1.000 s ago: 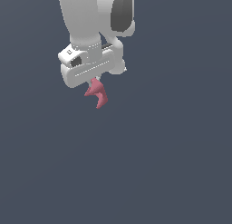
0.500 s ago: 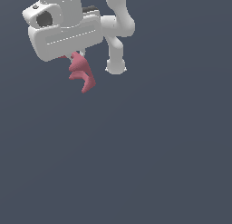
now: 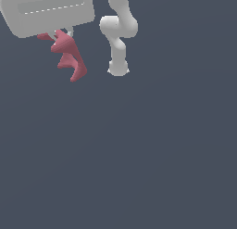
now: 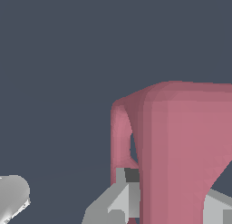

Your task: Pick up the object and move it to a goal position.

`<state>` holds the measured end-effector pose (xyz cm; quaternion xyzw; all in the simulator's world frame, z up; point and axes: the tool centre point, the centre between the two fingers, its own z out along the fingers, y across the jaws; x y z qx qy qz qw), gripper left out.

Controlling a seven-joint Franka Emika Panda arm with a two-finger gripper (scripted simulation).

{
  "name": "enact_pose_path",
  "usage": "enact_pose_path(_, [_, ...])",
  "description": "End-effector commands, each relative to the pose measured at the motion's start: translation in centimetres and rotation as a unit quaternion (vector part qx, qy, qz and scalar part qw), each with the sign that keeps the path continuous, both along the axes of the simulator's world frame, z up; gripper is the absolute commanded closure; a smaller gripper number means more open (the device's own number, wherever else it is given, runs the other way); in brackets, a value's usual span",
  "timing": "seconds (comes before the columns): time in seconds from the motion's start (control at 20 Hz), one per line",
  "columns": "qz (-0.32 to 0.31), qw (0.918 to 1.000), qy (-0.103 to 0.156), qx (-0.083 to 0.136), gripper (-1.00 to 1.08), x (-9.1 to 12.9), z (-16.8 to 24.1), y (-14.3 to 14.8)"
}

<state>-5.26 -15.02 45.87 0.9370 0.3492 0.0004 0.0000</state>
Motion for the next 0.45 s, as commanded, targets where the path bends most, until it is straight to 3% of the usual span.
enact_pose_path(0.0, [0.000,1.0000,0.000,0.000,1.08,0.1,0.9,-0.3])
enact_pose_path(0.4, [0.000,1.0000,0.000,0.000,1.08,0.3,1.9,-0.7])
